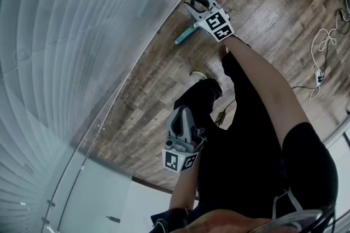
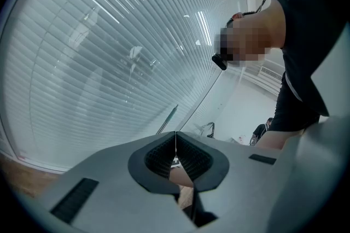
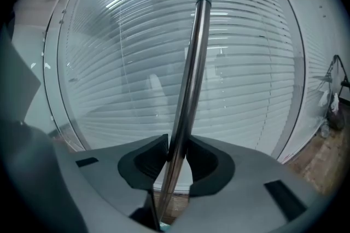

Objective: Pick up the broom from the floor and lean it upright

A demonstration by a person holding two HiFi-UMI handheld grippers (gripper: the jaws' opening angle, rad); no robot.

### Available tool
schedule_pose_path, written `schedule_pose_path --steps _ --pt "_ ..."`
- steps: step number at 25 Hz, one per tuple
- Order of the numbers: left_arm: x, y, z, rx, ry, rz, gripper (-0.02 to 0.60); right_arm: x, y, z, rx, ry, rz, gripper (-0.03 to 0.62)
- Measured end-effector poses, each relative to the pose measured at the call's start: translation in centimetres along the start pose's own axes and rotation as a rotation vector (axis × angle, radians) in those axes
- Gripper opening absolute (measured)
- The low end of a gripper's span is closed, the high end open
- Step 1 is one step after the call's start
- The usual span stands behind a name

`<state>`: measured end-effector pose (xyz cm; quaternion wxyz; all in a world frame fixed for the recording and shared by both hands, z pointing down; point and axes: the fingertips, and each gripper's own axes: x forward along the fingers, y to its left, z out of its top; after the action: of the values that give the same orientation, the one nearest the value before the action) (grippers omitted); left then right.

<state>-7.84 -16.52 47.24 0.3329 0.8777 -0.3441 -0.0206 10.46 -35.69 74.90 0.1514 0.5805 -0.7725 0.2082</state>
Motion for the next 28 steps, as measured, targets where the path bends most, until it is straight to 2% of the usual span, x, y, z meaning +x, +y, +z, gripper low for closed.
schedule_pose_path --steps 7,9,11,13,19,23,28 --pt "0.4 -0.1 0.7 0.000 0.030 0.007 0.020 -1.0 -2.6 0.9 0.055 0.003 -0.055 0.097" --pt "0.8 -0.5 1.4 0.059 0.032 0.006 0.020 -1.8 -4.5 1.2 0.058 0.012 -0.086 0.097" --pt "1.7 -1.5 2.7 0.177 0.015 -0.006 0.018 -2.8 -7.0 1.7 0.033 0.017 -0.110 0.097" --pt "3.2 -2.5 3.9 0.219 -0.012 -0.026 0.018 -3.7 -9.6 2.2 -0.001 0.024 -0.130 0.097" --pt "6.5 -3.2 2.9 0.183 -0.015 -0.053 0.020 -5.2 -18.8 2.6 0.041 0.017 -0.229 0.097" --pt "8.1 -3.6 1.8 0.163 -0.002 -0.062 0.020 -4.4 -24.4 2.8 0.081 0.058 -0.288 0.103" --pt "9.3 -3.6 1.2 0.132 -0.009 -0.044 0.020 -3.2 -27.2 3.5 0.046 0.114 -0.286 0.103"
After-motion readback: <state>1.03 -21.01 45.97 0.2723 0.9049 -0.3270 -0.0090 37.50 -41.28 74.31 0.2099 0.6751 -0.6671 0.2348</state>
